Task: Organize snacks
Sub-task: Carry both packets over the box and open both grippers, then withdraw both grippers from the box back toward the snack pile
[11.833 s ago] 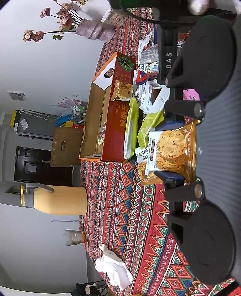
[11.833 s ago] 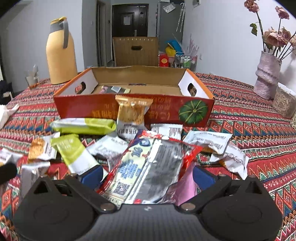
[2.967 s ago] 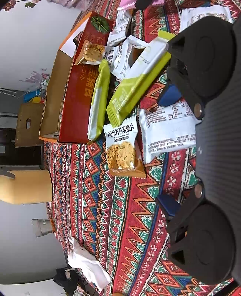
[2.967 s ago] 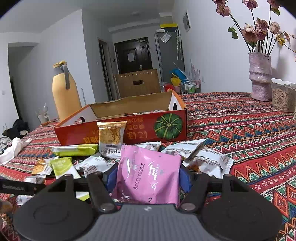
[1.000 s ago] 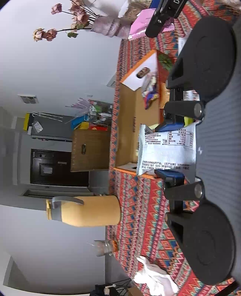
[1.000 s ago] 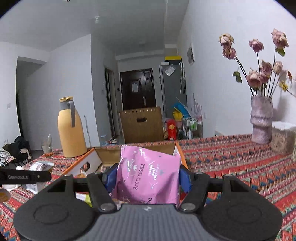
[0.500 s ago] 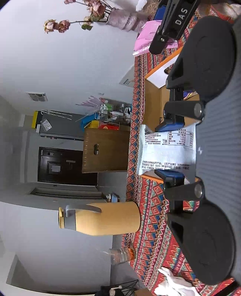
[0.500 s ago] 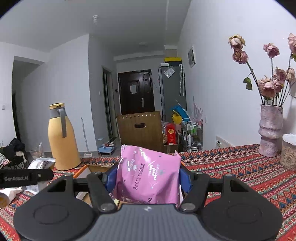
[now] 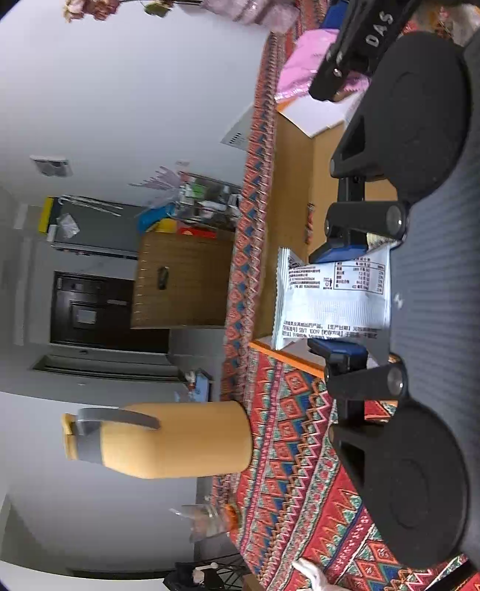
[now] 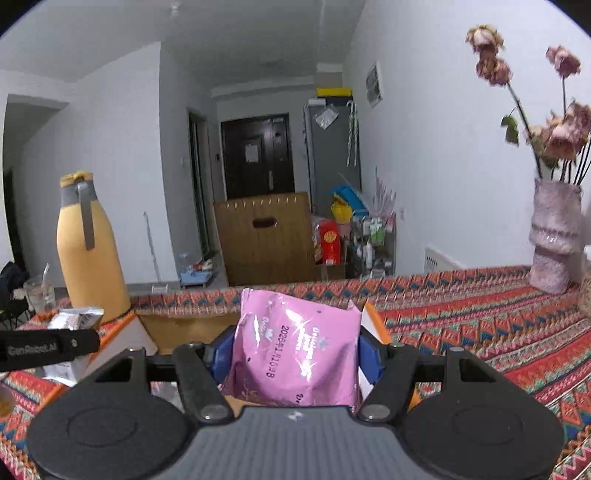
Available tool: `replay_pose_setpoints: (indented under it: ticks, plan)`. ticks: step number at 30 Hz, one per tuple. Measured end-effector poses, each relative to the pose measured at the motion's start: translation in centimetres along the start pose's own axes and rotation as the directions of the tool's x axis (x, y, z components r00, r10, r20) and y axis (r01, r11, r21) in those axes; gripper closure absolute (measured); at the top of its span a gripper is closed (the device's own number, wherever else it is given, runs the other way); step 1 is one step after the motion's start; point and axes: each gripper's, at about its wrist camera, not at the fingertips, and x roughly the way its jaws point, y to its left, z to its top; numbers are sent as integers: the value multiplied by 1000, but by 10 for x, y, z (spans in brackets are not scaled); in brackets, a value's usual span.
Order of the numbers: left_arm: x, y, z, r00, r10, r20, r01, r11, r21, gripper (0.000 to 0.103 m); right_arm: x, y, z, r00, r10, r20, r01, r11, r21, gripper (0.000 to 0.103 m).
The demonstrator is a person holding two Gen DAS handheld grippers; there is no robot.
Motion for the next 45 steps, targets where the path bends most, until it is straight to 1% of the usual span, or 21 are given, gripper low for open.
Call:
replay_pose_setpoints:
  ticks: [6, 11, 12, 13, 14, 15, 16, 17, 18, 19, 20, 21, 23, 36, 42, 45]
  plan:
    - [9, 8, -6, 1000, 5, -28, -6, 1000, -11, 61, 12, 2, -9, 999, 14, -44, -15, 1000, -9, 38]
    - [4, 7, -6, 1000, 4, -7, -4, 1000, -14, 61, 18, 3, -14, 997, 18, -72, -19, 1000, -17, 37]
    - [2, 8, -6, 1000, 6, -1, -6, 1000, -18, 58, 17, 3, -15, 997, 26, -76, -27, 999, -18, 36]
    - [2, 8, -5, 1000, 3, 2, -3, 1000, -21, 55, 16, 3, -15, 996, 33, -78, -34, 999, -19, 35]
    - [0, 9, -4, 1000, 4, 8, -4, 1000, -27, 51, 16, 3, -15, 996, 39, -80, -40, 999, -19, 32]
    - [-1, 10, -4, 1000, 14, 16, -14, 999, -33, 38, 15, 3, -15, 996, 40, -80, -42, 999, -19, 28]
    - [-2, 11, -3, 999, 27, 26, -26, 999, -40, 21, 15, 3, -15, 996, 40, -82, -42, 999, -21, 27]
    - [-5, 11, -3, 998, 37, 43, -35, 998, -46, 16, 14, 3, -15, 996, 42, -80, -44, 999, -20, 22]
    - [-7, 12, -3, 998, 42, 54, -39, 998, -50, 7, 13, 2, -15, 996, 48, -79, -49, 999, -14, 16]
    - [-9, 13, -3, 997, 43, 61, -40, 998, -57, 0, 12, 1, -14, 996, 52, -77, -52, 999, -6, 13]
    - [-10, 13, -2, 996, 45, 70, -41, 997, -66, 0, 10, 0, -14, 996, 52, -72, -51, 999, 4, 5]
    - [-11, 13, -2, 997, 42, 71, -37, 997, -68, 0, 9, -1, -13, 997, 48, -65, -47, 999, 12, 0]
    - [-12, 14, -1, 997, 39, 68, -34, 997, -71, 0, 6, -2, -12, 998, 36, -55, -35, 999, 19, 0]
    - [-15, 13, 0, 997, 38, 71, -33, 997, -72, 0, 2, -1, -11, 997, 42, -64, -40, 999, 23, 0]
    - [-22, 10, 2, 995, 51, 82, -46, 997, -63, 0, -3, -2, -8, 998, 38, -58, -36, 999, 27, 0]
    - [-29, 9, 7, 995, 61, 83, -56, 996, -68, 0, -9, -2, -4, 998, 39, -41, -37, 999, 29, 0]
